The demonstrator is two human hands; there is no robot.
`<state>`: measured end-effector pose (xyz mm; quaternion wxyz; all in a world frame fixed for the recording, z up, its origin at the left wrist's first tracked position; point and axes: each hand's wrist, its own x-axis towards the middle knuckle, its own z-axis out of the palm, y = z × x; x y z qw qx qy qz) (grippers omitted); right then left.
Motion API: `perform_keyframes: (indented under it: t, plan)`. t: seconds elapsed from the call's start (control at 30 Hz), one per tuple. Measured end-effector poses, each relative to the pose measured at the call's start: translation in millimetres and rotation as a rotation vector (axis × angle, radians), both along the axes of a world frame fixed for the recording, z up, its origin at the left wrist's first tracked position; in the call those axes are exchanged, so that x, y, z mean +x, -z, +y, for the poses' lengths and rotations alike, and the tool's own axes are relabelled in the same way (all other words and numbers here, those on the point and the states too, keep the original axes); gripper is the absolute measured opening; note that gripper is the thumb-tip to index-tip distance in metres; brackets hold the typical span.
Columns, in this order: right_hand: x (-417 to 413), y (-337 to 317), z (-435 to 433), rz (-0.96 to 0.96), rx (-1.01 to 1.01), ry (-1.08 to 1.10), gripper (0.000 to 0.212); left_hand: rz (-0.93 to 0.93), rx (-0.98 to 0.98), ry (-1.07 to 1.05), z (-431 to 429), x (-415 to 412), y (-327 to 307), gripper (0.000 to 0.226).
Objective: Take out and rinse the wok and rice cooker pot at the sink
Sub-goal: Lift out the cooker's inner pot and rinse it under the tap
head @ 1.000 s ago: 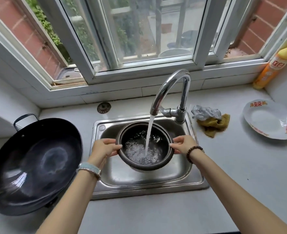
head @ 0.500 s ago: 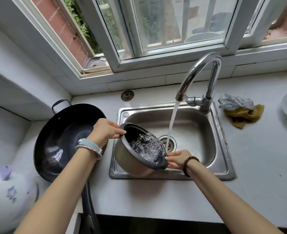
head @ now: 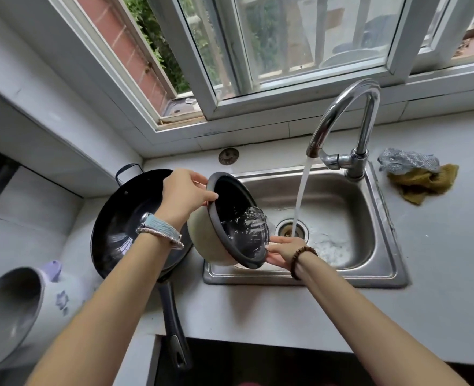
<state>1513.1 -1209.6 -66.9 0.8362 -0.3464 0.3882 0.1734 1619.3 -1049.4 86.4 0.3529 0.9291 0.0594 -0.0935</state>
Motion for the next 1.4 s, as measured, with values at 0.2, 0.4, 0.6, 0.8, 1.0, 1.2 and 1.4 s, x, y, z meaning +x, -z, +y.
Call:
perform_keyframes:
  t: [0.2, 0.4, 0.6, 0.8, 1.0, 1.2, 1.4]
  plan:
    - [5.0, -13.6, 17.3, -0.018, 0.029, -0.018, 0.046, -0.106, 0.07, 0.075, -8.0, -3.3, -25.1, 0.029]
    - [13.1, -24.9, 41.5, -0.006, 0.079, -0.015, 0.049, -0.186, 0.112, 0.119, -13.9, -2.7, -47.9, 0.033]
    - [24.2, -34.2, 61.4, 0.013, 0.065, 0.02, 0.054, -0.209, 0.119, 0.12, -20.3, 5.7, -61.8, 0.032]
    - [32.8, -41.7, 68.0, 0.051, 0.137, 0.08, 0.054, -0.223, 0.125, 0.133, -26.7, 13.1, -72.2, 0.029]
    - [39.2, -49.7, 65.6, 0.051, 0.219, 0.107, 0.06, -0.248, 0.184, 0.14, -34.3, 17.7, -77.5, 0.032]
    - [36.8, -59.9, 60.5, 0.03, 0.143, 0.082, 0.046, -0.31, 0.236, 0.158, -43.3, 14.9, -81.9, 0.031]
    - [37.5, -70.8, 56.9, 0.006, 0.151, 0.122, 0.046, -0.363, 0.257, 0.195, -55.1, 10.6, -90.2, 0.031]
